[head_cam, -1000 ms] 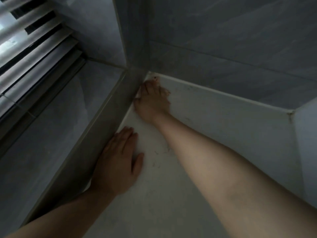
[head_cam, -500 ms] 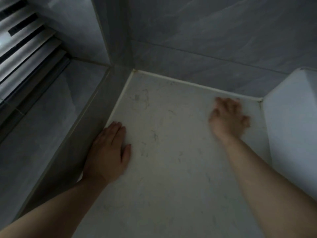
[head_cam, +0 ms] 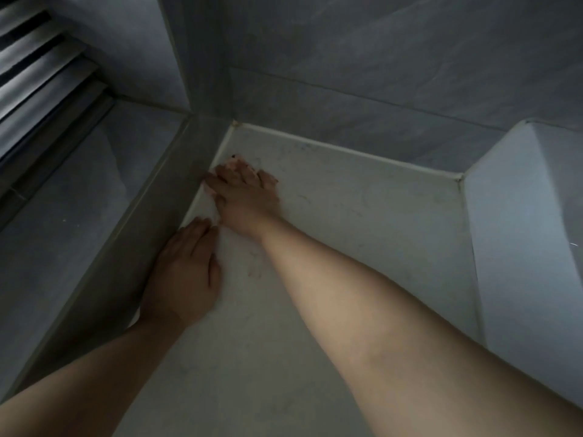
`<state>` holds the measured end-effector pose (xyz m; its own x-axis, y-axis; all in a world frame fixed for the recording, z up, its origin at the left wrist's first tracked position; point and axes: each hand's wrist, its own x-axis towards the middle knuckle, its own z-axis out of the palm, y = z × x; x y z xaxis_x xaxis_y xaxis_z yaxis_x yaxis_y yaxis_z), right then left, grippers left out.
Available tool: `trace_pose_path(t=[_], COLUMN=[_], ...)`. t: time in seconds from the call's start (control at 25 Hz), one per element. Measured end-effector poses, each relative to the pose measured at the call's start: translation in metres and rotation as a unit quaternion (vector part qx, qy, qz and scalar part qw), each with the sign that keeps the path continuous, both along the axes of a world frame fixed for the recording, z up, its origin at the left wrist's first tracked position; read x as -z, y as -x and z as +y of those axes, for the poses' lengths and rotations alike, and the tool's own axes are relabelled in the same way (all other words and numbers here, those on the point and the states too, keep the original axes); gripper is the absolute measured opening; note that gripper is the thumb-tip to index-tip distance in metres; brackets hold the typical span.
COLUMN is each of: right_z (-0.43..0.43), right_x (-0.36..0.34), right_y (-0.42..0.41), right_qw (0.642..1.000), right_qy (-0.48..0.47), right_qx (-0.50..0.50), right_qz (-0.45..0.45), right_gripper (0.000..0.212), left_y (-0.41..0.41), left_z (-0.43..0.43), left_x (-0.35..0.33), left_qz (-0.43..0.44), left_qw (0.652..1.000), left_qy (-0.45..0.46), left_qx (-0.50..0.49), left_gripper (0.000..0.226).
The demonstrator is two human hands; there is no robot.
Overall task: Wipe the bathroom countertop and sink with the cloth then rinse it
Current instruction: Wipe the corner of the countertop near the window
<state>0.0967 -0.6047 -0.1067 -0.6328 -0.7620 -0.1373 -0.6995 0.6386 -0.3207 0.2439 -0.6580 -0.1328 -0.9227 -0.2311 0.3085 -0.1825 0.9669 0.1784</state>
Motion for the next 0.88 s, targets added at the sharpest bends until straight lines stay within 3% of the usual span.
trace_pose_path(t=[0.08,0.16,0.28,0.4,0.48,0.6,0.68,0.72,0.8,0.88], right_z=[0.040,0.103,0.215,0.253,0.218,0.152,0.153,0.166,0.194,0.196], right_x=[0.009,0.015,0.012,0.009,0.009,0.011,0.013,0.012,0.011,0.004], right_y=[0.014,0.028,0.032,0.005,-0.022,-0.083,-0.103,-0.092,-0.053,-0.017], right_qw=[0.999,0.984,0.922,0.872,0.884,0.975,0.993,0.994,0.980,0.933], right_qy=[-0.002,-0.016,-0.047,-0.068,-0.058,-0.016,-0.004,-0.019,-0.058,-0.063], right_qx=[0.032,0.156,0.372,0.479,0.460,0.203,0.074,0.057,0.172,0.353], right_qz=[0.044,0.091,0.093,0.076,0.060,0.090,0.091,0.089,0.086,0.041], right_gripper=[0.046,0.047,0.049,0.050,0.053,0.065,0.058,0.060,0.065,0.055], left_y=[0.000,0.000,0.000,0.000,-0.001,-0.005,-0.014,-0.022,-0.047,-0.075], left_z=[0.000,0.000,0.000,0.001,0.003,0.007,0.014,0.016,0.022,0.026], left_x=[0.000,0.000,0.000,0.000,-0.001,-0.002,-0.001,-0.001,0.000,-0.001], left_qz=[0.000,-0.008,-0.021,-0.016,-0.016,-0.017,-0.022,-0.031,-0.052,-0.058], left_qw=[1.000,1.000,1.000,1.000,0.999,0.998,0.997,0.997,0.996,0.996], left_qy=[0.008,0.011,0.009,0.010,0.020,0.033,0.035,0.035,0.030,0.023], left_qx=[0.003,-0.002,-0.010,-0.016,-0.020,-0.044,-0.064,-0.067,-0.061,-0.059], left_gripper=[0.049,0.049,0.052,0.052,0.051,0.049,0.048,0.050,0.056,0.059])
